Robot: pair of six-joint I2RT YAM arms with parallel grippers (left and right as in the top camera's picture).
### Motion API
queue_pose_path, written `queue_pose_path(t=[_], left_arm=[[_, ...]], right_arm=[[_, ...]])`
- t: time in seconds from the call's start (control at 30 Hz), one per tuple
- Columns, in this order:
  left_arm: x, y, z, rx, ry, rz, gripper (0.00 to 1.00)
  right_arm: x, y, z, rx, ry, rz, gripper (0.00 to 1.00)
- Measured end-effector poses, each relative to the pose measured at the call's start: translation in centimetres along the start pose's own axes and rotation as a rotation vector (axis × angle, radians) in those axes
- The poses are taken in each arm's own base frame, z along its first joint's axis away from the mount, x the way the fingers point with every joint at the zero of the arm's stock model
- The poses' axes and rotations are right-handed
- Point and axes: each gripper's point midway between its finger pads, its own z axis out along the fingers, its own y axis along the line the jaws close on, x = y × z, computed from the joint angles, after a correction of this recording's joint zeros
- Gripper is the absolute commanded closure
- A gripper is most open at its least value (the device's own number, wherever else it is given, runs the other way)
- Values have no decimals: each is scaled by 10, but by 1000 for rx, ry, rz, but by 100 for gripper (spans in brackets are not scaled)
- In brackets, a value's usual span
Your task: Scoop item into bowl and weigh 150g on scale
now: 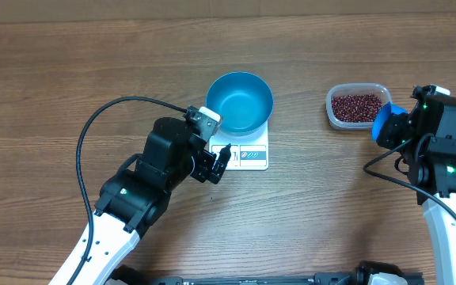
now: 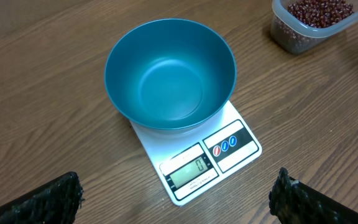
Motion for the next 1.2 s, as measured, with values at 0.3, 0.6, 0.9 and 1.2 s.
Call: queue_pose_path(t=[0.3, 0.6, 0.9, 1.2], left_arm=[[0, 0, 0, 0, 0, -13, 1], [0, 0, 0, 0, 0, -57, 0], [0, 0, 0, 0, 0, -74, 0], [0, 0, 0, 0, 1, -75, 1]], right_arm=[[0, 0, 0, 0, -1, 0, 96], [0, 0, 0, -1, -1, 0, 96], [0, 0, 0, 0, -1, 0, 96], [0, 0, 0, -1, -1, 0, 96]])
